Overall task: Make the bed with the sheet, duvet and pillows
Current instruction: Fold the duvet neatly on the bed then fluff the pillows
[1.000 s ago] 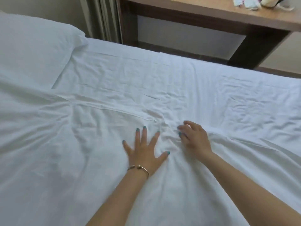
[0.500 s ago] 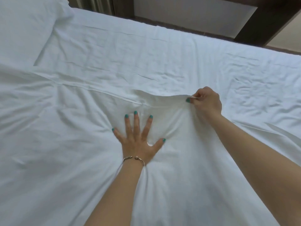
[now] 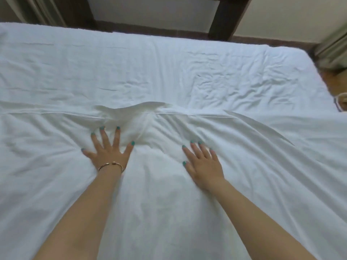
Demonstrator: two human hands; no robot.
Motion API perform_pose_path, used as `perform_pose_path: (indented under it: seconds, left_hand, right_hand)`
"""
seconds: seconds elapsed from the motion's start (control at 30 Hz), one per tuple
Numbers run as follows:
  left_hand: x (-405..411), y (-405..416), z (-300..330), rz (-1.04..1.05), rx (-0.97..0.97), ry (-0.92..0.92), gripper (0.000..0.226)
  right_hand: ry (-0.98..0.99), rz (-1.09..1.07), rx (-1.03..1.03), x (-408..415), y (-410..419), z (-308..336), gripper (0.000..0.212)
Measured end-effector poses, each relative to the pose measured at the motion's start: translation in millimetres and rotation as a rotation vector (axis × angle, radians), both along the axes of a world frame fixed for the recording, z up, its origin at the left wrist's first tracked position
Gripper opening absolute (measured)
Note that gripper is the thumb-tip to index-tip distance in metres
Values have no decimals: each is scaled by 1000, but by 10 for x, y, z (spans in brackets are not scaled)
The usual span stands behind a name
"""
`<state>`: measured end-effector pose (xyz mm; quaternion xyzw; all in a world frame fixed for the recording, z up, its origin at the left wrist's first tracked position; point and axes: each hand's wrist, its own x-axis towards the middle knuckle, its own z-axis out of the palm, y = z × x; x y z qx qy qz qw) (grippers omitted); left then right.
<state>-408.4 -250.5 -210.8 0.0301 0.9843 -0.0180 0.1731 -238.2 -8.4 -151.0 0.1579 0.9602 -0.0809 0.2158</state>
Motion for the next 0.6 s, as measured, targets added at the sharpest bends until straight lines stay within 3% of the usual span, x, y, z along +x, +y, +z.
perform_pose_path:
  seconds: [0.13, 0.43, 0.6]
  left_hand:
    - [717, 561, 332, 126, 152, -37, 60]
    - [3341, 1878, 640, -218, 204, -194, 70]
    - [4298, 3051, 816, -384, 235, -264, 70]
  right_hand:
    - [-168, -305, -31, 1056, 544, 210, 58]
    - [-145, -302, 126, 3105, 1593, 492, 56]
    - [-96, -606, -2, 4165, 2623, 445, 52]
